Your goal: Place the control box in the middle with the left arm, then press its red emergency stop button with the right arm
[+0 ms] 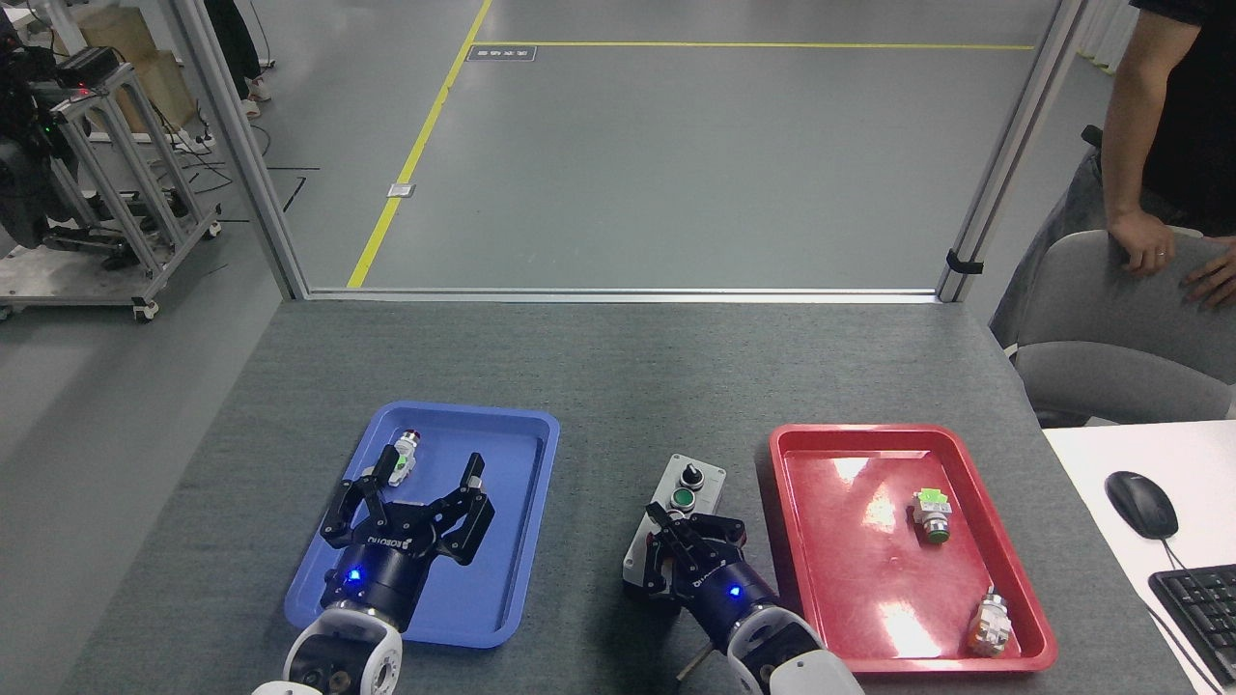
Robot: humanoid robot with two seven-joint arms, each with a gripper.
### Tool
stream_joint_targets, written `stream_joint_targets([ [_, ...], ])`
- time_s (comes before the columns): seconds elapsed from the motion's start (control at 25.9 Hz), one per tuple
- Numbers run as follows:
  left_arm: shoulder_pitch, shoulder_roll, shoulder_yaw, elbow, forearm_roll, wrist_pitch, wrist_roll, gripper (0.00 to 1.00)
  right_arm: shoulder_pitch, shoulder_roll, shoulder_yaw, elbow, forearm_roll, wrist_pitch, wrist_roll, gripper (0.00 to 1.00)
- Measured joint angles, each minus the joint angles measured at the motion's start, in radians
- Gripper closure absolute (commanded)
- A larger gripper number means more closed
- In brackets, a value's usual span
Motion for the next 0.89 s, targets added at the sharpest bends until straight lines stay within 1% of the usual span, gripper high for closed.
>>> stream_joint_targets([
  [0.08,0.003,0.003,0.009,-0.004,0.000,-0.003,0.001,0.01,-0.016,-0.004,-0.072,-0.063,-0.036,0.008,-0.038,0.00],
  [0.19,0.011,0.006,0.022,-0.012,0.001,-0.004,0.003,0.01,-0.034,-0.010,-0.202,-0.132,-0.149,0.010,-0.069,0.00],
  [0.27,0.026,0.007,0.030,-0.019,0.001,-0.006,0.003,0.01,-0.049,-0.026,-0.252,-0.152,-0.220,0.014,-0.081,0.00],
  [0.35,0.050,0.008,0.039,-0.031,0.002,-0.006,0.004,0.01,-0.056,-0.047,-0.292,-0.161,-0.266,0.040,-0.081,0.00],
  [0.39,0.064,0.008,0.042,-0.038,0.002,-0.006,0.004,0.01,-0.057,-0.053,-0.311,-0.163,-0.279,0.054,-0.084,0.00],
  [0.5,0.102,0.008,0.048,-0.054,0.002,-0.005,0.004,0.01,-0.040,-0.064,-0.342,-0.165,-0.295,0.120,-0.087,0.00],
  [0.62,0.127,0.005,0.050,-0.058,0.004,-0.005,0.006,0.01,0.036,-0.066,-0.345,-0.177,-0.296,0.171,-0.083,0.00],
  [0.73,0.151,0.000,0.048,-0.055,0.007,-0.004,0.008,0.01,0.125,-0.067,-0.327,-0.253,-0.295,0.192,-0.079,0.00],
  [0.81,0.160,-0.004,0.046,-0.049,0.009,-0.004,0.008,0.01,0.166,-0.068,-0.320,-0.303,-0.294,0.196,-0.077,0.00],
  [0.89,0.161,-0.008,0.042,-0.039,0.009,-0.004,0.003,0.01,0.190,-0.067,-0.316,-0.328,-0.294,0.201,-0.077,0.00],
])
